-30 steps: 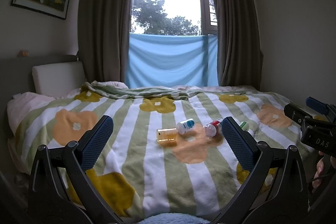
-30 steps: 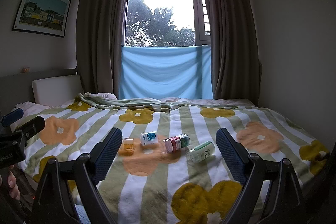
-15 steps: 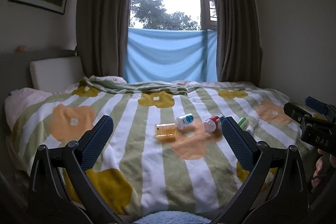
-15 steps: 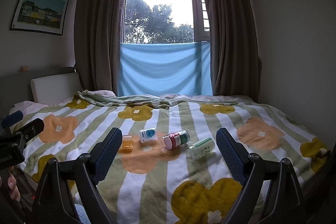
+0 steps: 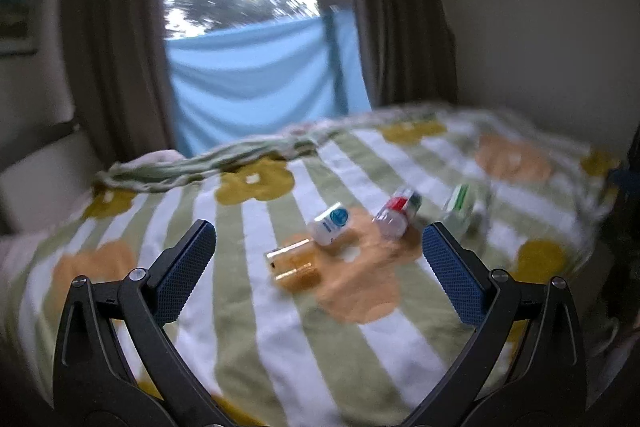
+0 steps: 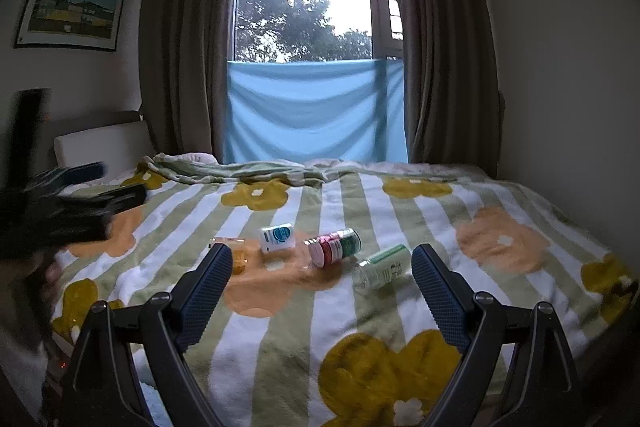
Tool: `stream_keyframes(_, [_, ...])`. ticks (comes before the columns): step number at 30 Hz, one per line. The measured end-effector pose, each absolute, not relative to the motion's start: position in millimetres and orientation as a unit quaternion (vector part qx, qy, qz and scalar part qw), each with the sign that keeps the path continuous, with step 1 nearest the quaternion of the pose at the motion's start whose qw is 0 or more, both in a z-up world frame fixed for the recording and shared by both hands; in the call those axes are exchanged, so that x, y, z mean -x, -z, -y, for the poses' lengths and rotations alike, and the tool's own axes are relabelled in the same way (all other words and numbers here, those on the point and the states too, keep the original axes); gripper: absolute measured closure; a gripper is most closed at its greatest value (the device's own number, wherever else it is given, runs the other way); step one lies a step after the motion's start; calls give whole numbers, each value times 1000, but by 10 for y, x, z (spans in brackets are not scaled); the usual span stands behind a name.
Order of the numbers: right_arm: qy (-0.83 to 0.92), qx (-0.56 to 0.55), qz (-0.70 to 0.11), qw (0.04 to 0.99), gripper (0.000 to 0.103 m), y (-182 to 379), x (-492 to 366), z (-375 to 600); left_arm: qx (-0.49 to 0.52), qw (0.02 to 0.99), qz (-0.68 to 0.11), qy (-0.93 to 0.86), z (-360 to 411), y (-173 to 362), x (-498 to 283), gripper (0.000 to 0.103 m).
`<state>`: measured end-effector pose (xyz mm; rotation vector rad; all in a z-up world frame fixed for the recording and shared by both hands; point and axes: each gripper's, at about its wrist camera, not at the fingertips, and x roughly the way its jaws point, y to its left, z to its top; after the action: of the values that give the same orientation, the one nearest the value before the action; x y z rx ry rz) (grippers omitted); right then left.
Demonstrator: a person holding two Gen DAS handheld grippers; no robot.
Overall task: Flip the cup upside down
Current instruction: 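Reach the left tool down and close it on the white bottle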
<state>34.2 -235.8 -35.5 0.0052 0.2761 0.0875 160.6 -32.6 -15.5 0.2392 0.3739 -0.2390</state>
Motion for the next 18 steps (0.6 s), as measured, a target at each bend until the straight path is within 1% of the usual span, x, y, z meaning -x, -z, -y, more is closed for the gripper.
stream_keyframes(4, [-38, -14, -157, 987, 14, 486, -509, 2485, -134, 946, -253, 154, 421, 346, -2443, 0])
stream_keyframes(11, [-21, -27, -195, 980, 14, 726, -932, 2720, -183, 898, -357, 178, 685, 987, -3793, 0])
stream_keyframes(13, [-18, -34, -203, 978, 14, 779, -1079, 2787, -225, 881, -376, 178, 813, 1203, -4061, 0])
stream_keyframes(15, [-14, -33, -206, 978, 14, 825, -1181, 2825, -261, 860, -399, 182, 922, 1408, -4311, 3])
stream_keyframes(16, [-12, -33, -208, 978, 14, 856, -1226, 2845, -273, 852, -408, 183, 967, 1482, -4403, 7])
stream_keyframes(18, [-10, -36, -214, 976, 14, 918, -1295, 2876, -294, 839, -417, 188, 1039, 1599, -4532, 7])
